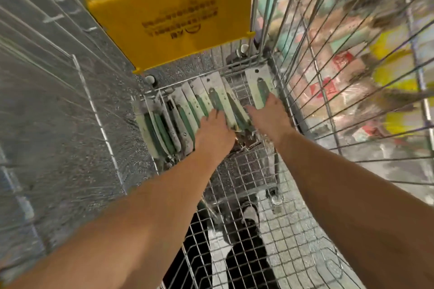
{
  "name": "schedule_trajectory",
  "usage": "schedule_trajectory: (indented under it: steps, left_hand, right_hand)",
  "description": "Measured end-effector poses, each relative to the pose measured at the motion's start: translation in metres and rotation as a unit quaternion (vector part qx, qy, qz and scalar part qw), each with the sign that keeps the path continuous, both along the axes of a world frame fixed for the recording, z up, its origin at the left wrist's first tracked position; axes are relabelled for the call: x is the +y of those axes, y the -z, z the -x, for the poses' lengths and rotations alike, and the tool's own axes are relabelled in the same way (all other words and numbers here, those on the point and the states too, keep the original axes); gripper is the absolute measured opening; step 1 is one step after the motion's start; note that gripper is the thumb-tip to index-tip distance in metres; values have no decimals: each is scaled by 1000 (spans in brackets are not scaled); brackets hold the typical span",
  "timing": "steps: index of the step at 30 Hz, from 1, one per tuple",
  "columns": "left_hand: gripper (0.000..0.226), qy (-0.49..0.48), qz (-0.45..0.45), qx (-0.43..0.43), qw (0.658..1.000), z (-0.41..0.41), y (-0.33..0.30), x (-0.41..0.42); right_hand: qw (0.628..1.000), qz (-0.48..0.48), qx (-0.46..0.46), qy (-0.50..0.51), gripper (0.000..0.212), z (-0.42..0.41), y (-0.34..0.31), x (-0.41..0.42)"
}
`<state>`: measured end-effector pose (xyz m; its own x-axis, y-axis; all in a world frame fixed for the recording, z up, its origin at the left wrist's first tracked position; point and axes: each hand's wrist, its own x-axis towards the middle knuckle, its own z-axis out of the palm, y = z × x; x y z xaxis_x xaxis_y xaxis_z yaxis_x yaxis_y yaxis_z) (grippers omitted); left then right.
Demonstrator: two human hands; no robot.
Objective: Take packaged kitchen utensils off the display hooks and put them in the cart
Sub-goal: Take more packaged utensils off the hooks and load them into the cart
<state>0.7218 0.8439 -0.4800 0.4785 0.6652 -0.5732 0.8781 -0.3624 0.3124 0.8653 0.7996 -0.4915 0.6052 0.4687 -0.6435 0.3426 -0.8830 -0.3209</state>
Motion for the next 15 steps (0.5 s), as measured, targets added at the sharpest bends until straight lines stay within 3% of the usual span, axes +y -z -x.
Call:
schedule_trajectory:
  steps: [2,7,11,15]
  left_hand:
    - [58,2,-10,9,1000,2,5,2]
    - [59,-34,1,47,998,7,15,8]
    - [48,-65,-21,8,998,8,15,8]
    - [49,-116,-25,-36,992,8,15,3]
  right_hand:
    - [1000,19,-20,-8,87,6,7,6]
    - [997,-66,-16,37,83,21,23,12]
    - [993,-64,73,72,84,14,25,11]
    - [993,-69,80,60,80,12,21,16]
